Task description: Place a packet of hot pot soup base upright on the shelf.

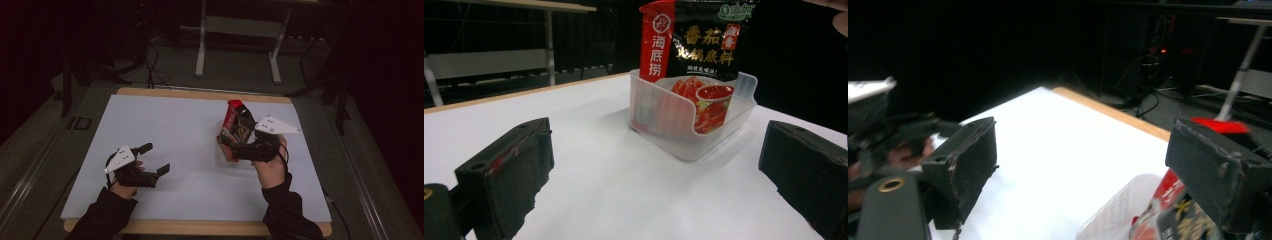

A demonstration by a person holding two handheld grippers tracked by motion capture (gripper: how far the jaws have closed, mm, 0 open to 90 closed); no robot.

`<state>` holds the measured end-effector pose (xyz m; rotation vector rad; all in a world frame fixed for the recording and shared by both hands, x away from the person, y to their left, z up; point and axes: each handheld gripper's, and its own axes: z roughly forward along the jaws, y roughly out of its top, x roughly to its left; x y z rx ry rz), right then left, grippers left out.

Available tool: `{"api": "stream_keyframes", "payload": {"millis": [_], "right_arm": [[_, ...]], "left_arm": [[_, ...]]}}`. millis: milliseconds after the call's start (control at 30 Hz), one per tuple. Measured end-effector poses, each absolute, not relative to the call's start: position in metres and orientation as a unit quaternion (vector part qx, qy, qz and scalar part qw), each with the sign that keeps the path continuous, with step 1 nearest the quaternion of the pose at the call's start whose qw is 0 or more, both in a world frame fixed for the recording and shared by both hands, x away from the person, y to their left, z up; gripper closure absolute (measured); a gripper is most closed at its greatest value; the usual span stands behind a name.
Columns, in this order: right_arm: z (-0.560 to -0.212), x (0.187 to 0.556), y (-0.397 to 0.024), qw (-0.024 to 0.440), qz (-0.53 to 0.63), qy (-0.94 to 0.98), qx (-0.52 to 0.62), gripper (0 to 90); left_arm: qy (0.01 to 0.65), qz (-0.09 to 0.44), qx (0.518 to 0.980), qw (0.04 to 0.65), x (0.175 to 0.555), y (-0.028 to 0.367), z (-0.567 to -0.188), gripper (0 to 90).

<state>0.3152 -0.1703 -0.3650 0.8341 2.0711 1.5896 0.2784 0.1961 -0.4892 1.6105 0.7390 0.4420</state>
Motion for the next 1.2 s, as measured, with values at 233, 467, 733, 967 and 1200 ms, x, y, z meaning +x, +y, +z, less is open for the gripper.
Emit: {"api": "stream_keyframes", "payload": {"millis": [233,467,733,967,1200], "right_arm": [[-0.377,0.299,-0.172,0.154,0.573,0.759,0.268,13.0],[-0.385,0.290,-0.174,0.150,0.567,0.768,0.258,12.9],[-0.405,0.283,-0.178,0.144,0.561,0.779,0.240,12.8],[-0.425,0.279,-0.184,0.136,0.544,0.794,0.235,12.9],[-0.439,0.273,-0.192,0.130,0.540,0.799,0.231,12.9]], "left_arm": [[0.319,0.193,0.698,0.611,0.278,0.196,-0.489,1.7],[0.319,0.194,0.699,0.610,0.277,0.196,-0.489,1.7],[0.319,0.194,0.698,0.611,0.277,0.197,-0.489,1.7],[0.316,0.193,0.699,0.612,0.277,0.196,-0.489,1.7],[0.314,0.194,0.699,0.612,0.277,0.195,-0.489,1.7]]}}
